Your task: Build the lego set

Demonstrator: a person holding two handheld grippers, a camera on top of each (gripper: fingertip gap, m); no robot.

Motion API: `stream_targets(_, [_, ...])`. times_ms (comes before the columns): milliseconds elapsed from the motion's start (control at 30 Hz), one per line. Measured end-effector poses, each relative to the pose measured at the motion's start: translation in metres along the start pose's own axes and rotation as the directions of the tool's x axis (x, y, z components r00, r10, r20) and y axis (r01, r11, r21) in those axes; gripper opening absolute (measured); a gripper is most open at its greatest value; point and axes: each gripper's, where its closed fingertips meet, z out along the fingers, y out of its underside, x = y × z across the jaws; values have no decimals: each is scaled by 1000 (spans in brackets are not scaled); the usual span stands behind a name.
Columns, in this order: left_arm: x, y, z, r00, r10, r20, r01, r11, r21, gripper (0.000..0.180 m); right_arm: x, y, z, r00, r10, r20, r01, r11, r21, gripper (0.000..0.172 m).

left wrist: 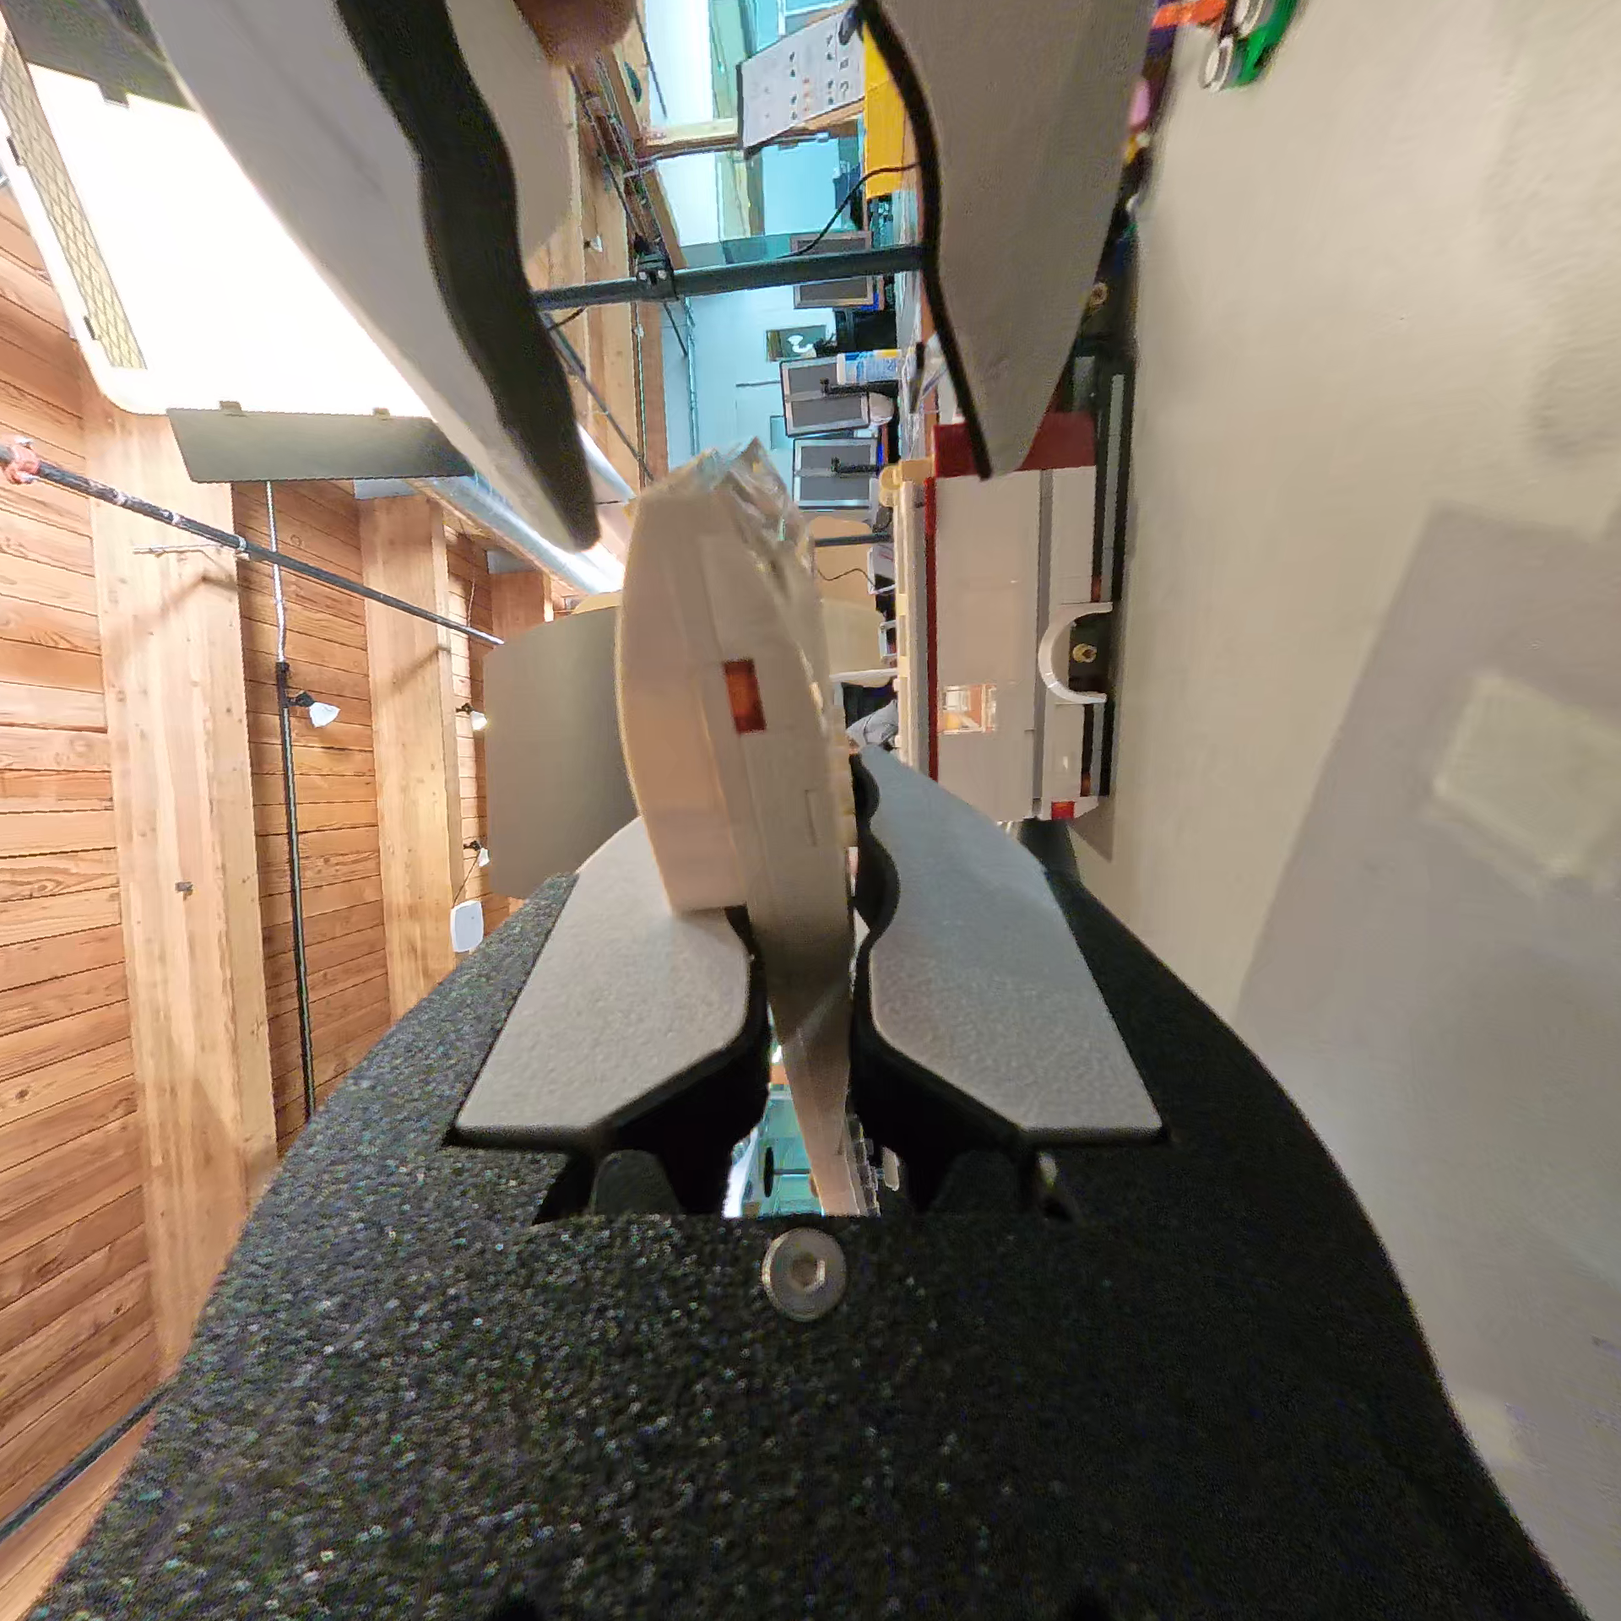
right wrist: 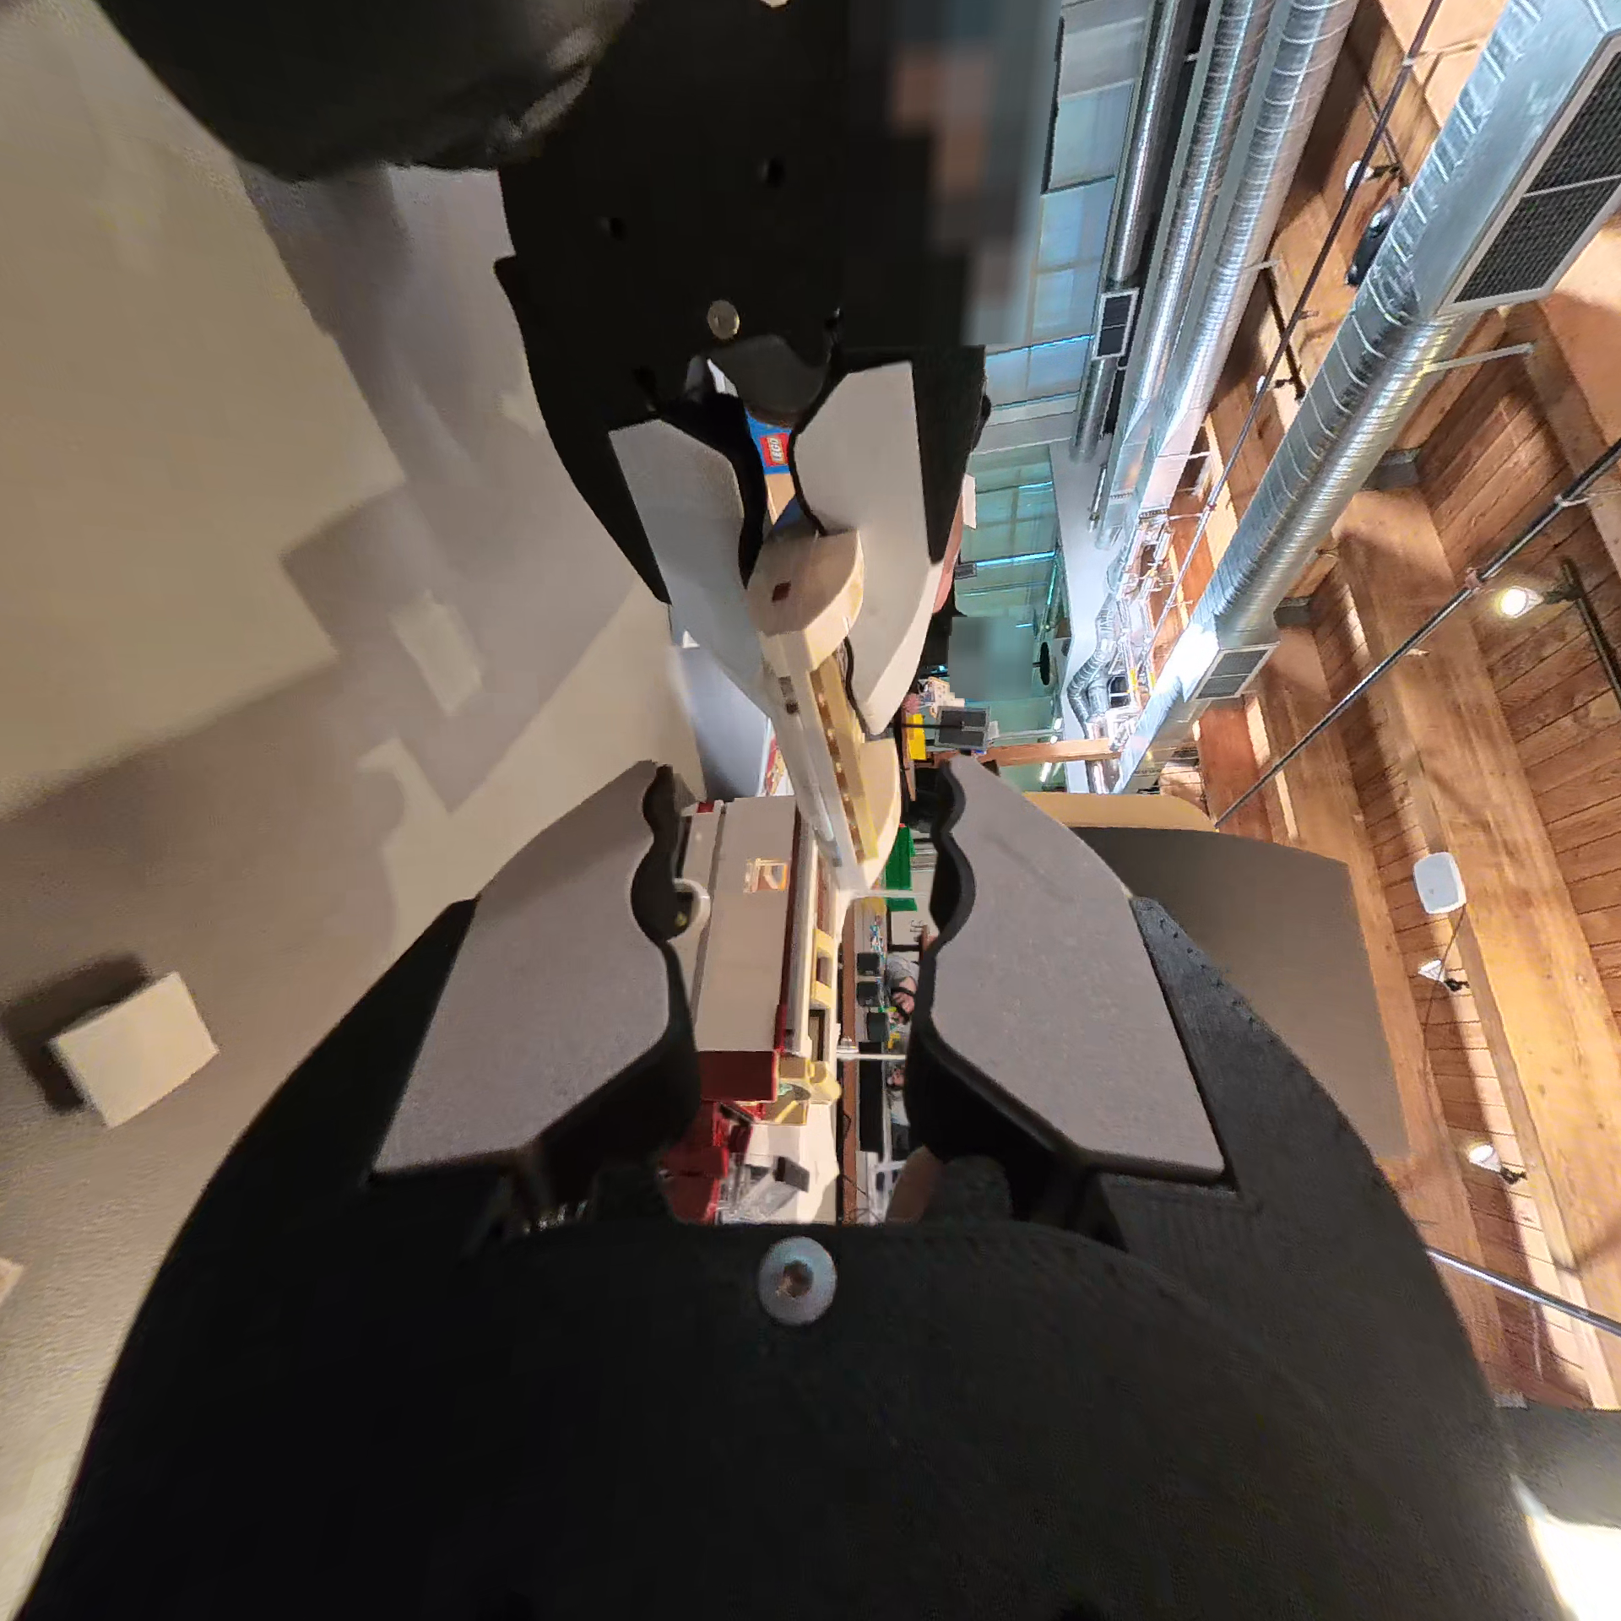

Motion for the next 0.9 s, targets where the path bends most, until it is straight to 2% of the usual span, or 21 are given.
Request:
stream_targets(333, [10, -5, -4, 999, 8, -34, -8, 1000, 20, 16, -7, -9, 0, 999, -43, -14, 44, 999, 20, 40])
stream_targets(567, [9, -6, -7, 999, -8, -33, 9, 1000, 19, 16, -6, -12, 0, 996, -83, -32, 84, 996, 18, 18])
stream_targets(900, [10, -6, -7, 998, -32, -46, 32, 999, 10, 16, -8, -10, 0, 994, -107, -3, 107, 994, -10, 16])
